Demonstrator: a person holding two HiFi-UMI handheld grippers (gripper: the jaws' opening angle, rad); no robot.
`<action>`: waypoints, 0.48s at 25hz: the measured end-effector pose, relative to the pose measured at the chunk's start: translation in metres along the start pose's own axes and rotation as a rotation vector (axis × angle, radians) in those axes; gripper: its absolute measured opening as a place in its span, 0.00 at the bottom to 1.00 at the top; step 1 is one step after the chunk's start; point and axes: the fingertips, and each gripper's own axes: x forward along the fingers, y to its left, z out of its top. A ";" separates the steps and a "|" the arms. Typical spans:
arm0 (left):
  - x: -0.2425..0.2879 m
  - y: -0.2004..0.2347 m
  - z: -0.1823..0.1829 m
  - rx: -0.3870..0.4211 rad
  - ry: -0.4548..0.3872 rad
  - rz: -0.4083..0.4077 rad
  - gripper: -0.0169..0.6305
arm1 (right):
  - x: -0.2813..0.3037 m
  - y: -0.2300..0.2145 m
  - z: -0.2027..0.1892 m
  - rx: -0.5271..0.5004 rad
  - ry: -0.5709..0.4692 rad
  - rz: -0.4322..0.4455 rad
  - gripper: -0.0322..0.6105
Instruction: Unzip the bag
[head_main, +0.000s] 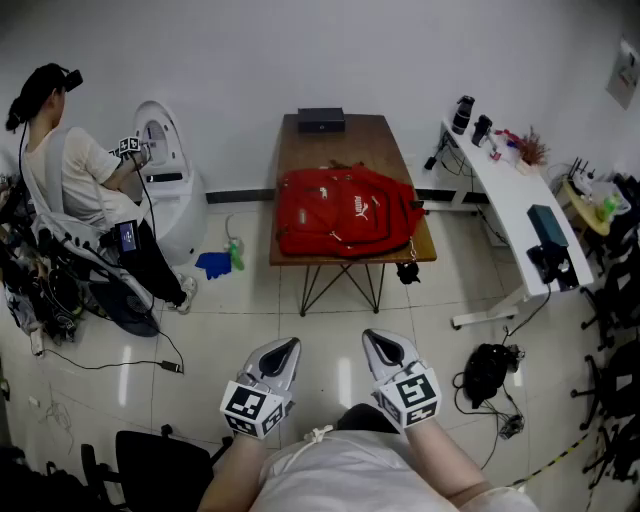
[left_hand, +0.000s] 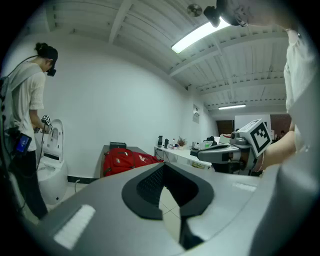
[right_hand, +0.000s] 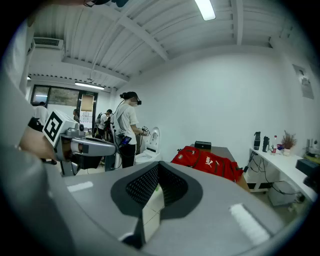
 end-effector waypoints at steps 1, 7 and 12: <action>0.004 0.003 0.000 0.000 0.001 0.001 0.04 | 0.005 -0.003 -0.001 -0.002 0.006 0.004 0.06; 0.043 0.037 0.006 0.006 -0.001 0.023 0.04 | 0.042 -0.042 0.002 0.001 -0.011 0.000 0.06; 0.105 0.073 0.008 0.012 0.028 0.055 0.04 | 0.098 -0.100 0.004 0.011 -0.012 0.022 0.06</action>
